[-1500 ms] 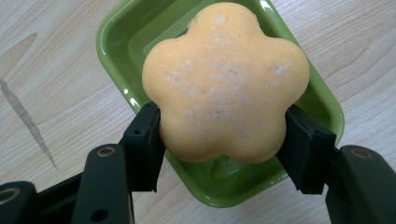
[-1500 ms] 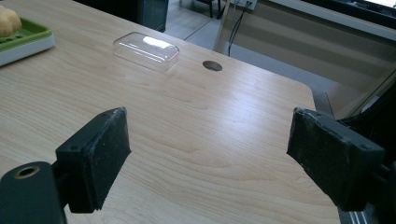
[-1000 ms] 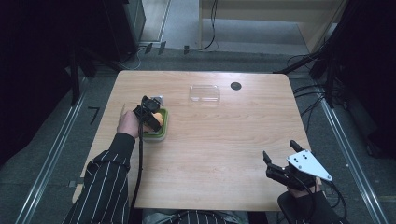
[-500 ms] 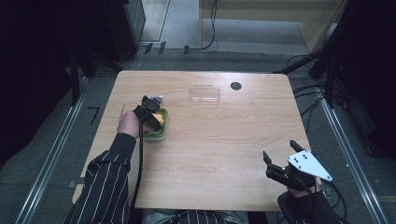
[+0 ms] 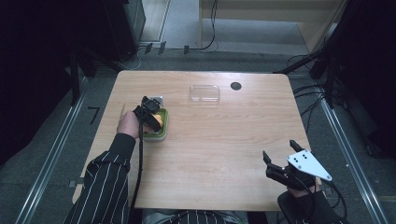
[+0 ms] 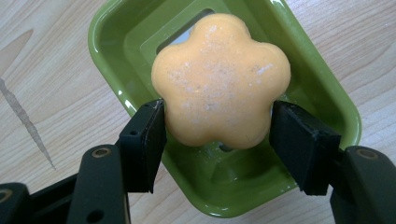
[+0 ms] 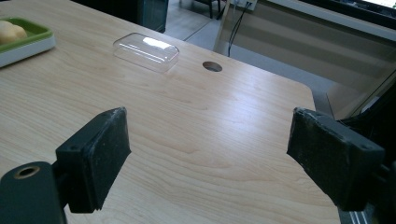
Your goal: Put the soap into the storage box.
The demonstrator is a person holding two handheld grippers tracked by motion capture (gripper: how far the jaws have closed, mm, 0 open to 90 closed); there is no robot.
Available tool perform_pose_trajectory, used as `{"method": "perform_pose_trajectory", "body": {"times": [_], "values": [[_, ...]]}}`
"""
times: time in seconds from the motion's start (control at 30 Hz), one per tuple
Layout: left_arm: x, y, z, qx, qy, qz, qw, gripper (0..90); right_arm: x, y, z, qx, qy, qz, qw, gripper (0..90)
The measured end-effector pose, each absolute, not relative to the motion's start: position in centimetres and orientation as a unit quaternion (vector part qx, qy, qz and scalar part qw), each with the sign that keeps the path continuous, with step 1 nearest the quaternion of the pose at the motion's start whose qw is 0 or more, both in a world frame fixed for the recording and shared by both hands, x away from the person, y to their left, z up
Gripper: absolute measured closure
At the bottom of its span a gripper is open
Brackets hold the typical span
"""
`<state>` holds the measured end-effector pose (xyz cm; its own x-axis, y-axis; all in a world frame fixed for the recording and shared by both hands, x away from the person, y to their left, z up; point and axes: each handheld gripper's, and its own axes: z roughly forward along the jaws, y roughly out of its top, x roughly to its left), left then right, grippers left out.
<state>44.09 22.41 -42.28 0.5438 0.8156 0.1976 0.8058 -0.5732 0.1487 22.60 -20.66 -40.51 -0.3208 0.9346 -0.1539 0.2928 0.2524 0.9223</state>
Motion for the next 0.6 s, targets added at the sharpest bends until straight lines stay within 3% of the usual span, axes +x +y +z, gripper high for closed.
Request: {"method": "perform_pose_trajectory", "body": {"times": [0.6], "values": [[43.2, 22.4, -41.1, 0.877, 0.465, 0.119, 0.027, 15.7, 22.5, -20.7, -40.5, 0.443, 0.691, 0.423, 0.383, 13.3]]}}
